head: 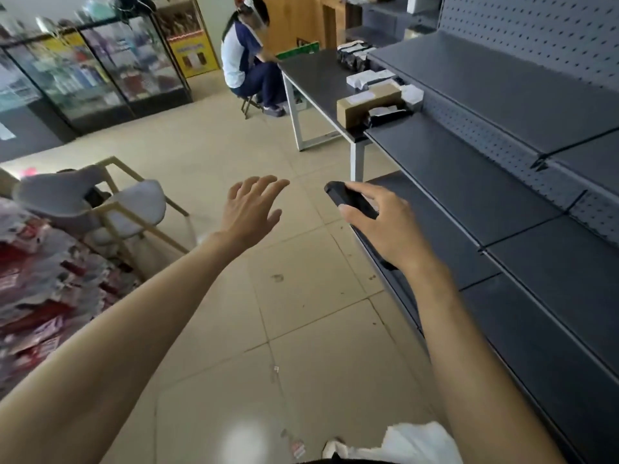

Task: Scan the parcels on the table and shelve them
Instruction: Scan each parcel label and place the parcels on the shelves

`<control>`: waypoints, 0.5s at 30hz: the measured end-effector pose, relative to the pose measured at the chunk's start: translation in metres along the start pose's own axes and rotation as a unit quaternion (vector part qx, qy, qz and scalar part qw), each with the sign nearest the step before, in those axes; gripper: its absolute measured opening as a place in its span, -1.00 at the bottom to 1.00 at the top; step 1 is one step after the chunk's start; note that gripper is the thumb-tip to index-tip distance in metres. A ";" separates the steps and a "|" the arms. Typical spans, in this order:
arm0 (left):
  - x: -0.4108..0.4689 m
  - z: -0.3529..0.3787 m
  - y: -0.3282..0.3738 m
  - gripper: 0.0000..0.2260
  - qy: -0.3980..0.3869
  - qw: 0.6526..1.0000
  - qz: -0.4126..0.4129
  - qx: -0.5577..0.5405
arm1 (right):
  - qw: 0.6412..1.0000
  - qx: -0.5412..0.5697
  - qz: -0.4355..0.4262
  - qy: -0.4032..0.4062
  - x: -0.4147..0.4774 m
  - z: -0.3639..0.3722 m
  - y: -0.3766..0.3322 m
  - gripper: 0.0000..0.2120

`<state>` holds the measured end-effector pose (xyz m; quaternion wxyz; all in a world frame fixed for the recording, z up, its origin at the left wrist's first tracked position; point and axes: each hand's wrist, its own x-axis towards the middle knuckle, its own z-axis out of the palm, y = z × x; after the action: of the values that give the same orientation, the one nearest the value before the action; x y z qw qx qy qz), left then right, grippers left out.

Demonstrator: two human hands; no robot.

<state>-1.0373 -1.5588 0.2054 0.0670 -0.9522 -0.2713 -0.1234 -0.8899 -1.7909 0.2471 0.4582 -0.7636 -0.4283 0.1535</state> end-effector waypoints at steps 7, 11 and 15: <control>0.042 0.054 -0.055 -0.50 -0.044 0.998 0.002 -0.036 | 0.999 0.011 0.032 0.008 0.080 0.049 0.007 -0.55; 0.097 0.087 -0.084 -0.50 -0.060 0.997 0.005 -0.048 | 0.999 0.006 0.043 -0.012 0.146 0.073 0.020 -0.54; 0.182 0.115 -0.121 -0.51 -0.054 0.997 0.006 -0.050 | 0.999 0.004 0.043 -0.024 0.239 0.085 0.037 -0.54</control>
<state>-0.9295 -1.3434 0.1514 0.0056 -0.9612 -0.2625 -0.0850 -0.7842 -1.5604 0.2090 0.4437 -0.7755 -0.4052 0.1937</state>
